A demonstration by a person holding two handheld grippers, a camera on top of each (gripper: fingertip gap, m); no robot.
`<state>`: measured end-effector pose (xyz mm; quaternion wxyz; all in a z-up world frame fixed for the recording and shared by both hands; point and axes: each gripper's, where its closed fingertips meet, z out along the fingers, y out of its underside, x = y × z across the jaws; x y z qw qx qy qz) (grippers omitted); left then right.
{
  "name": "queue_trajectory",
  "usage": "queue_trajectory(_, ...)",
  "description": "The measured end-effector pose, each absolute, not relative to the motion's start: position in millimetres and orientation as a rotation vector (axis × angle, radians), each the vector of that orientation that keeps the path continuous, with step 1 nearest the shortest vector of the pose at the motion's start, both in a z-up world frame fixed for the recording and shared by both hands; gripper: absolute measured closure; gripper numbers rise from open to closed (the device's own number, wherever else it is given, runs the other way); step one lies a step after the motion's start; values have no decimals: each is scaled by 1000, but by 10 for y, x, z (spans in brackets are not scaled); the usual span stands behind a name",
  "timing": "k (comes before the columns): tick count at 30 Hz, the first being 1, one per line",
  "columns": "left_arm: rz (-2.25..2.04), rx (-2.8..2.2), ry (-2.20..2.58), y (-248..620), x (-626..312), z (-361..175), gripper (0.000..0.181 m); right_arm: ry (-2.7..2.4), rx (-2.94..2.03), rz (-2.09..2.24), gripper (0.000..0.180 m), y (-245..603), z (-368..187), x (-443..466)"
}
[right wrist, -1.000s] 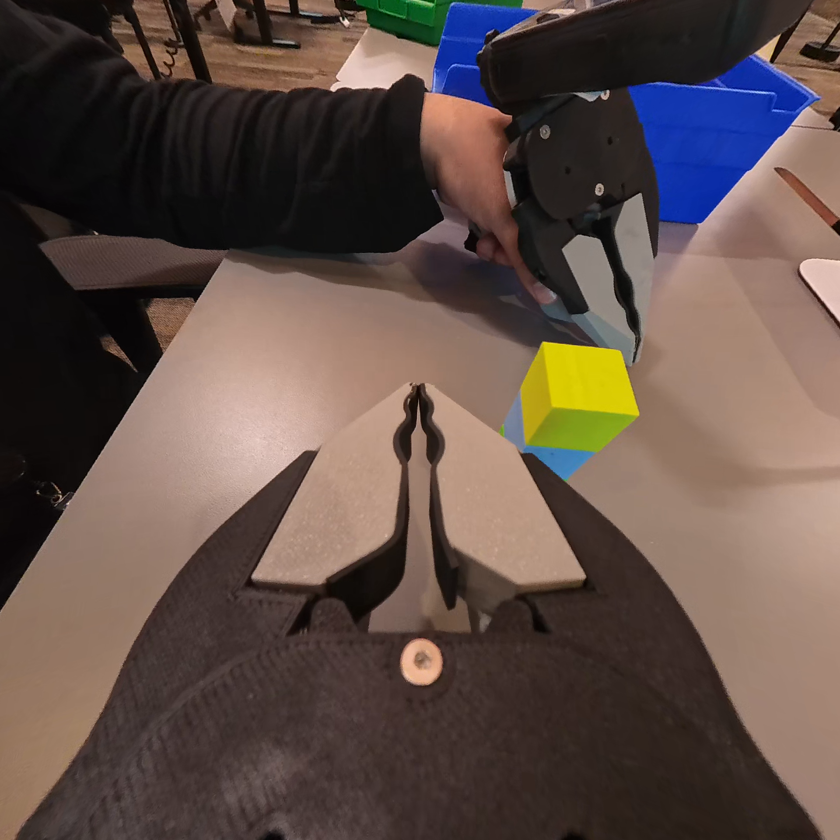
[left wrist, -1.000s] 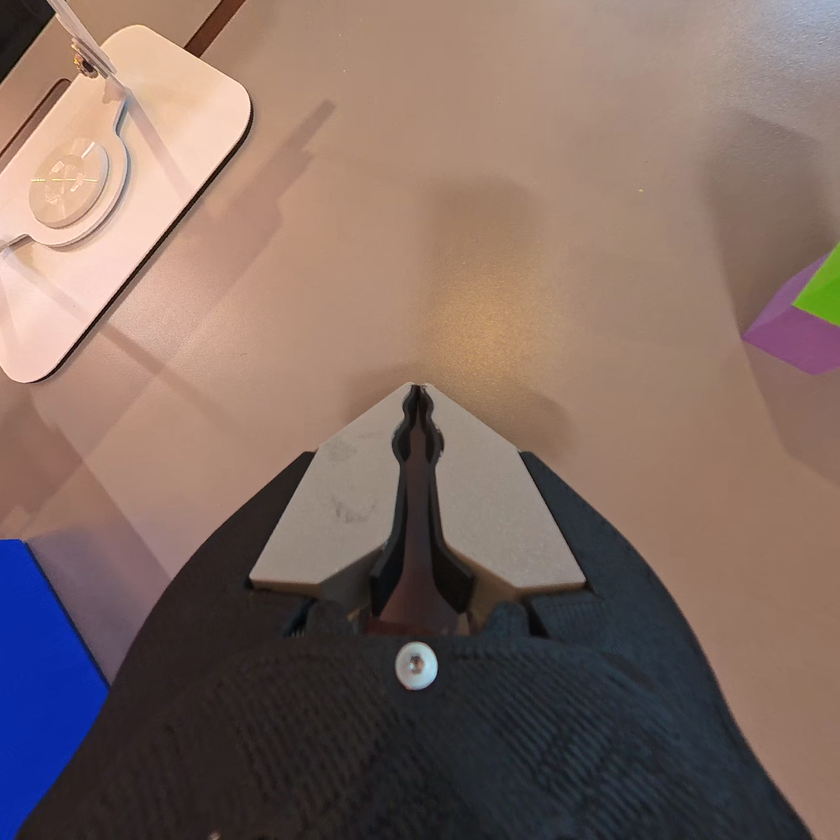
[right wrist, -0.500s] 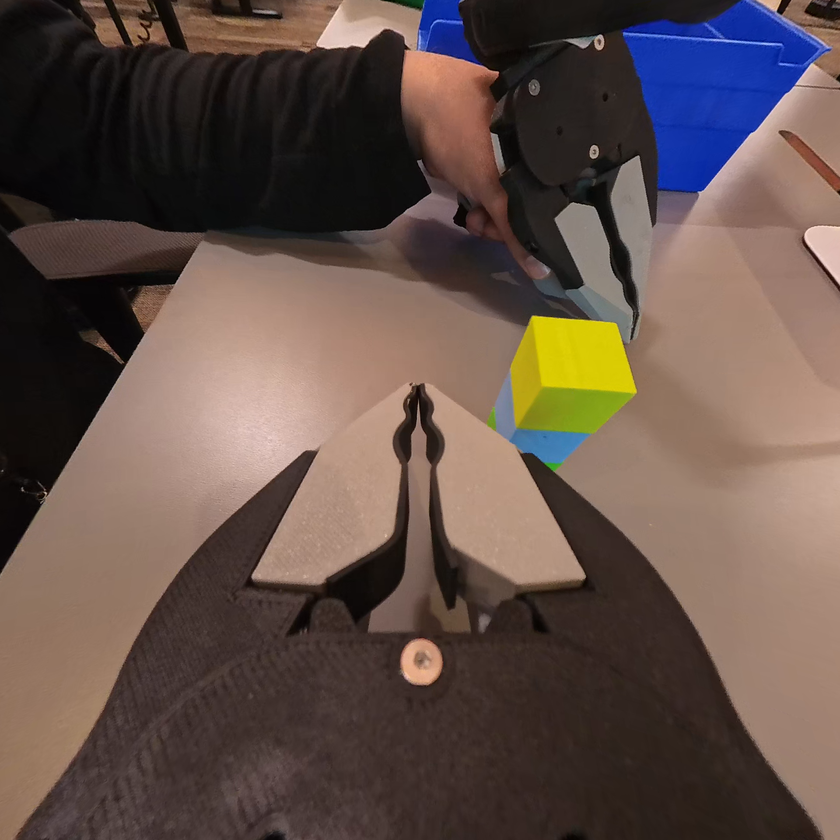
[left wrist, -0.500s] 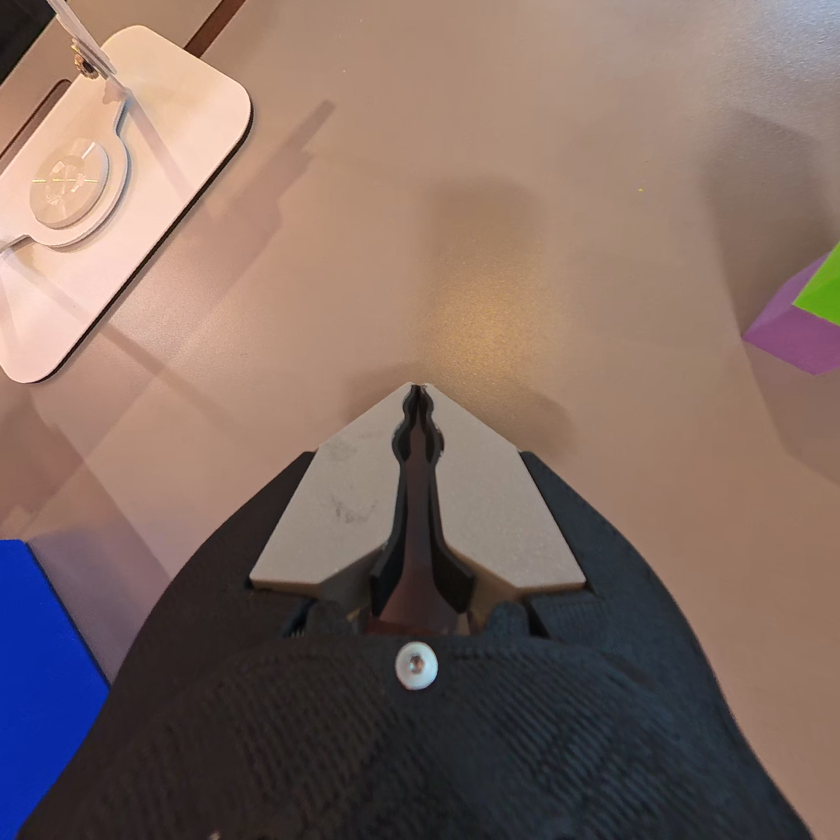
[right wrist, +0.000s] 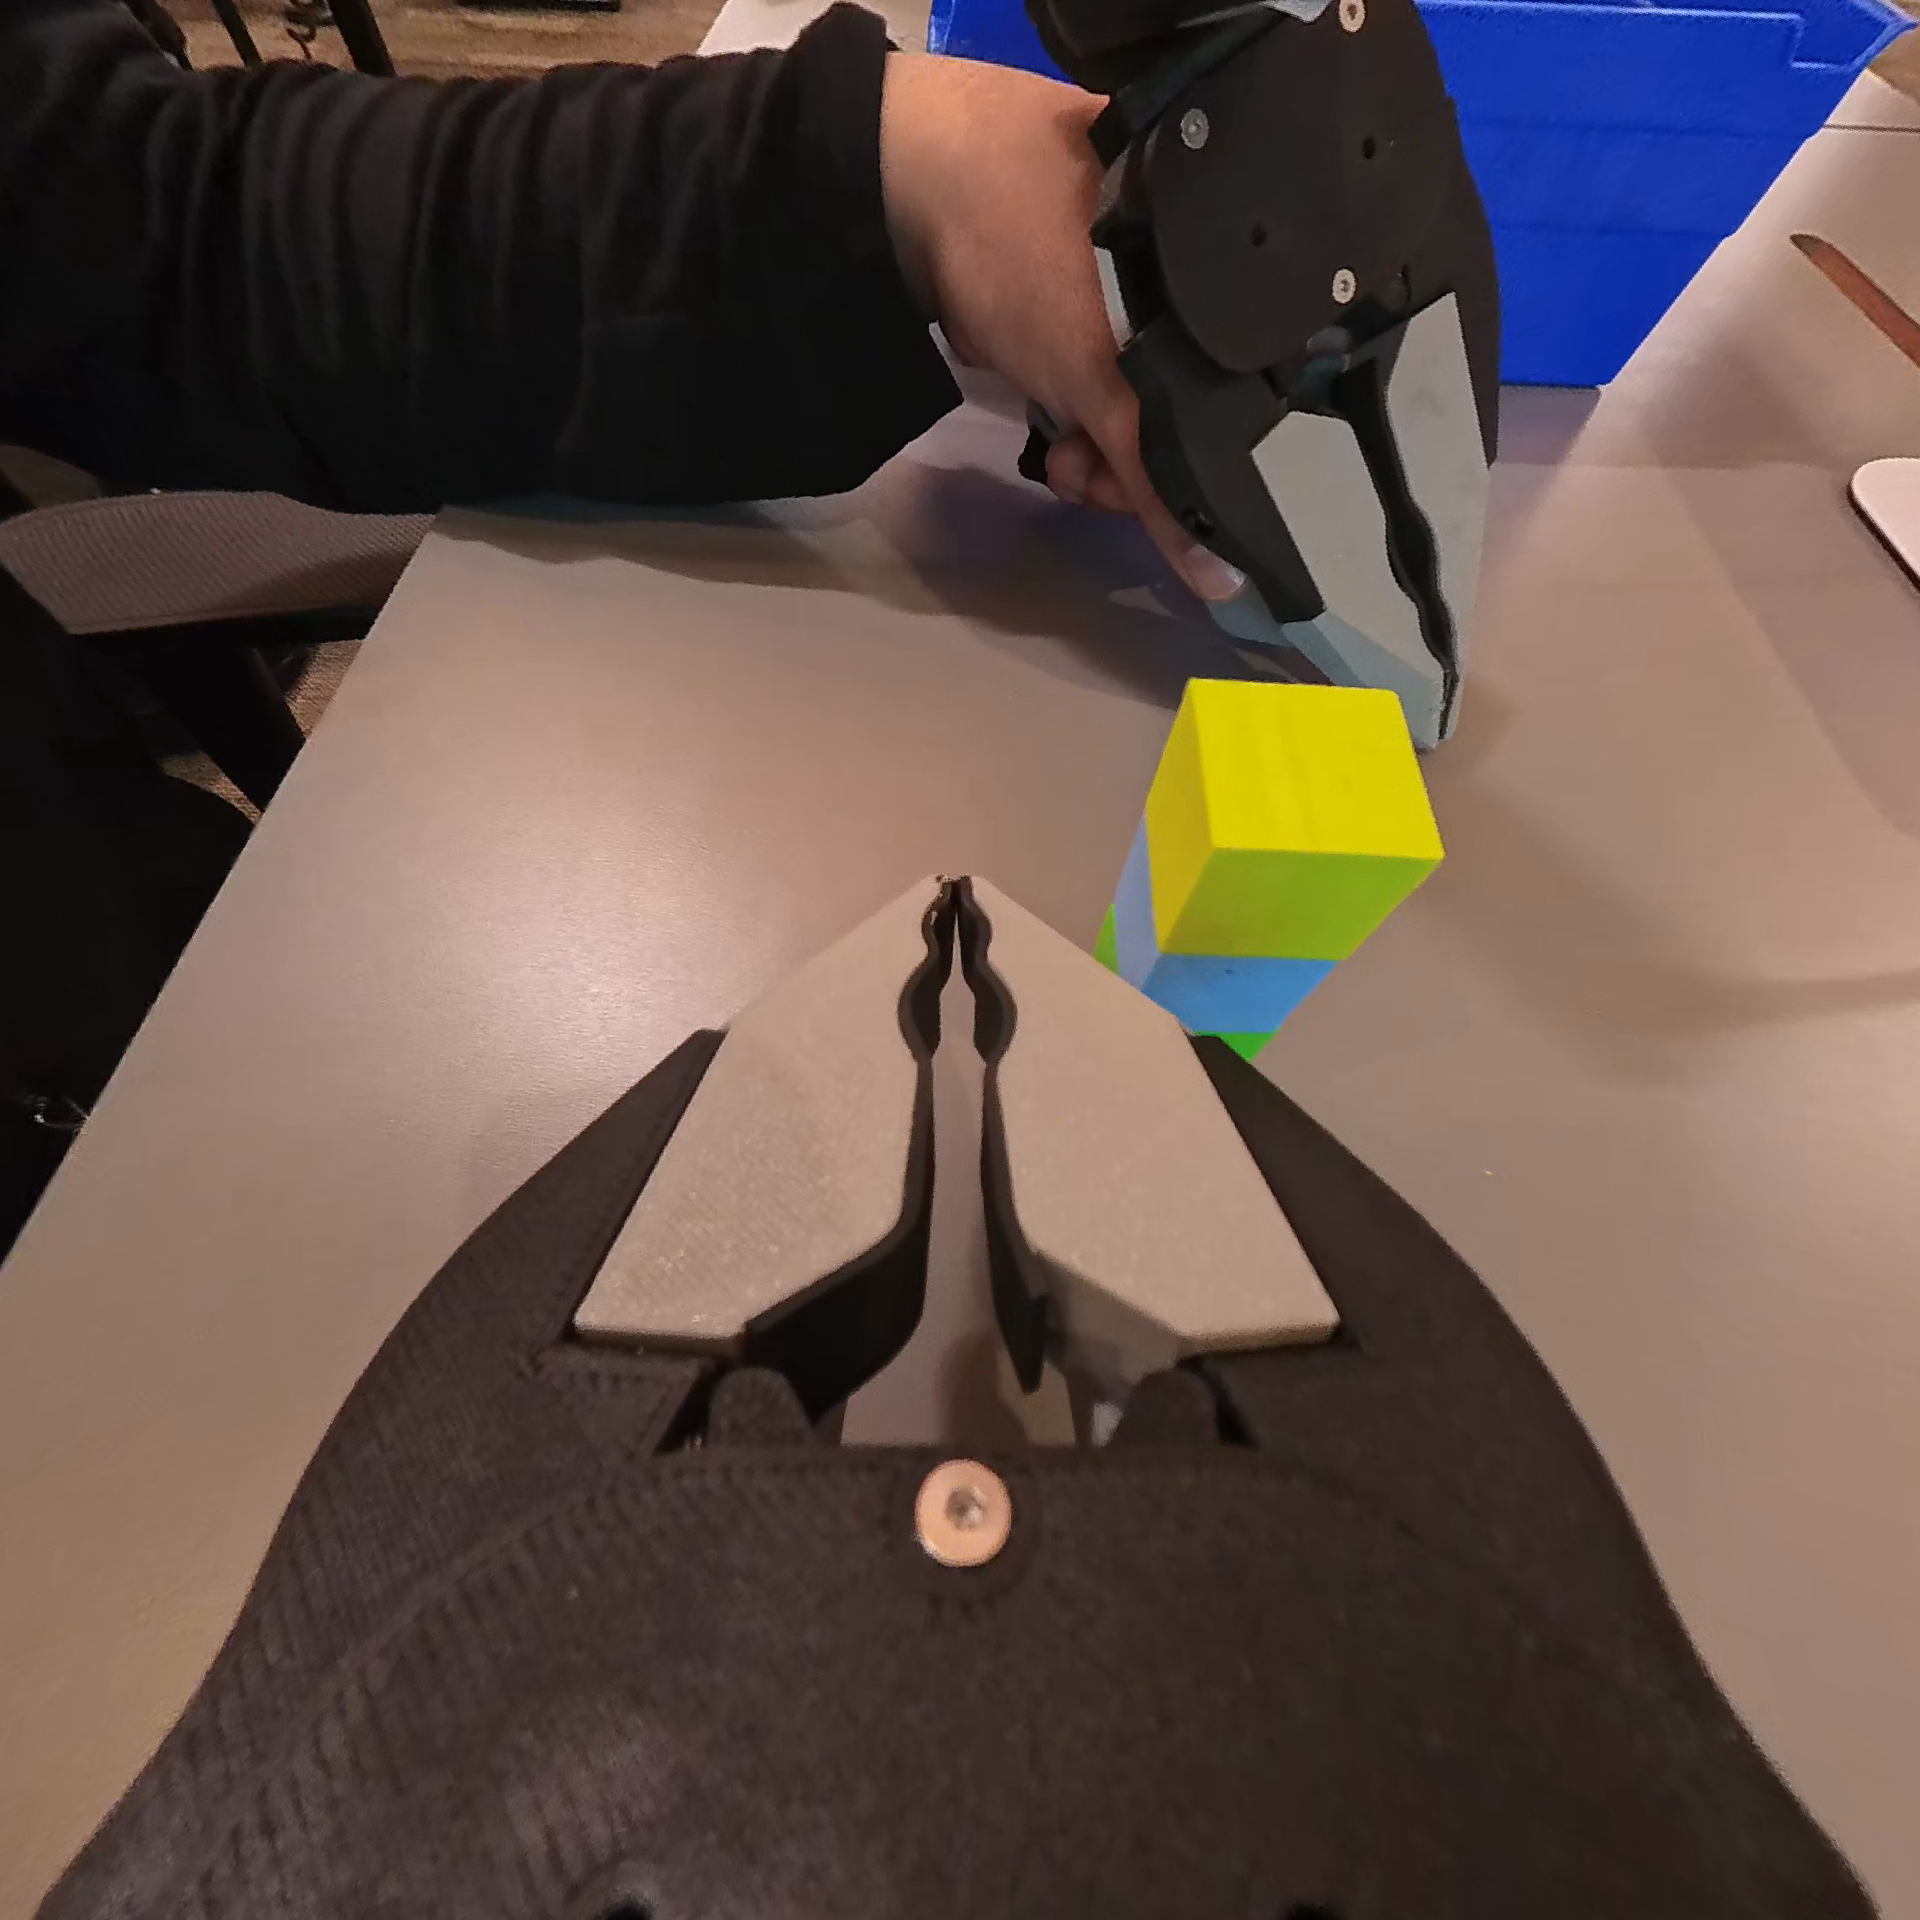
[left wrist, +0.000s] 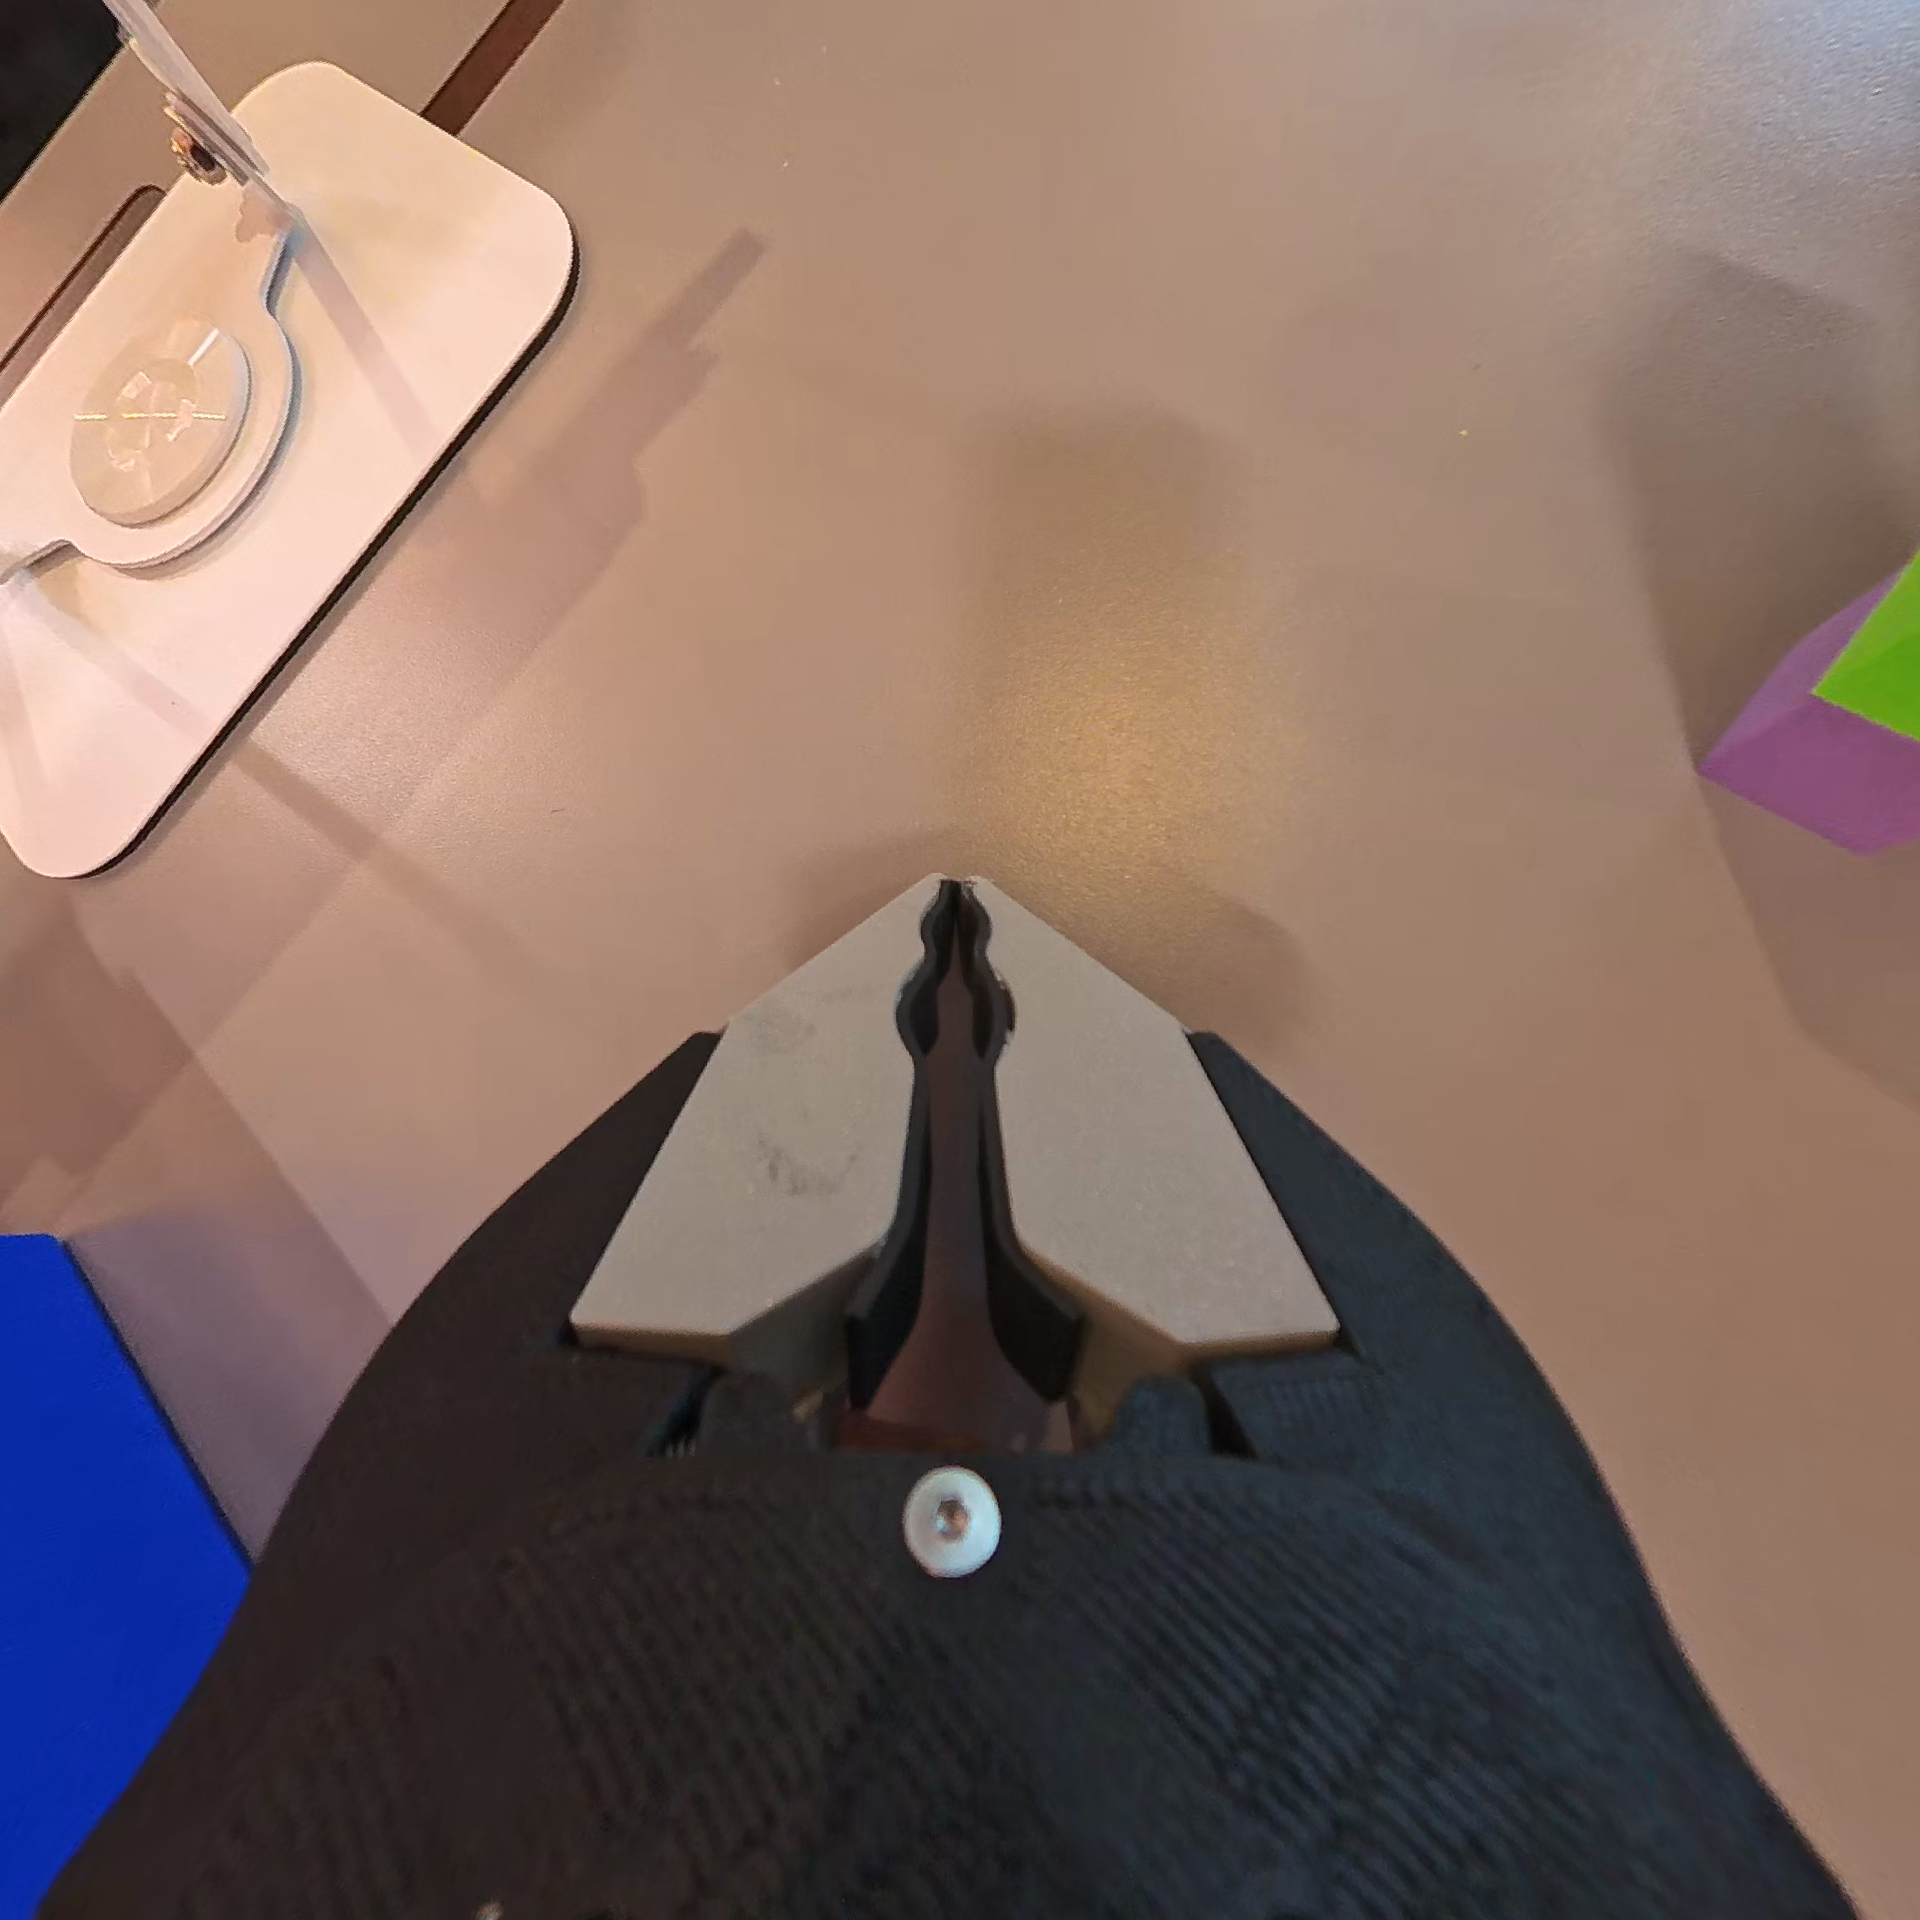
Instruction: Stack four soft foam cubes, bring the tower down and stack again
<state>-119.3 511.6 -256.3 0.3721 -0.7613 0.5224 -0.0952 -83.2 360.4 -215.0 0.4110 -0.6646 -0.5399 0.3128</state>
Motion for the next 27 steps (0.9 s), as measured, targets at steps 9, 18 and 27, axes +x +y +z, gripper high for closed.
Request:
queue_trajectory(9, -240, -1950, 1340, 5116, -1193, -2564, 181, -1323, -1706, 759, 180, 3685, -2172, -797)
queue_trajectory(18, -236, -1949, 1341, 5118, -1194, -2564, 181, -1180, -1791, 659, 180, 3951, -2194, -673)
queue_trajectory(27, -234, -1948, 1342, 5118, -1194, -2563, 181, -1039, -1798, 606, 180, 4147, -2112, -567)
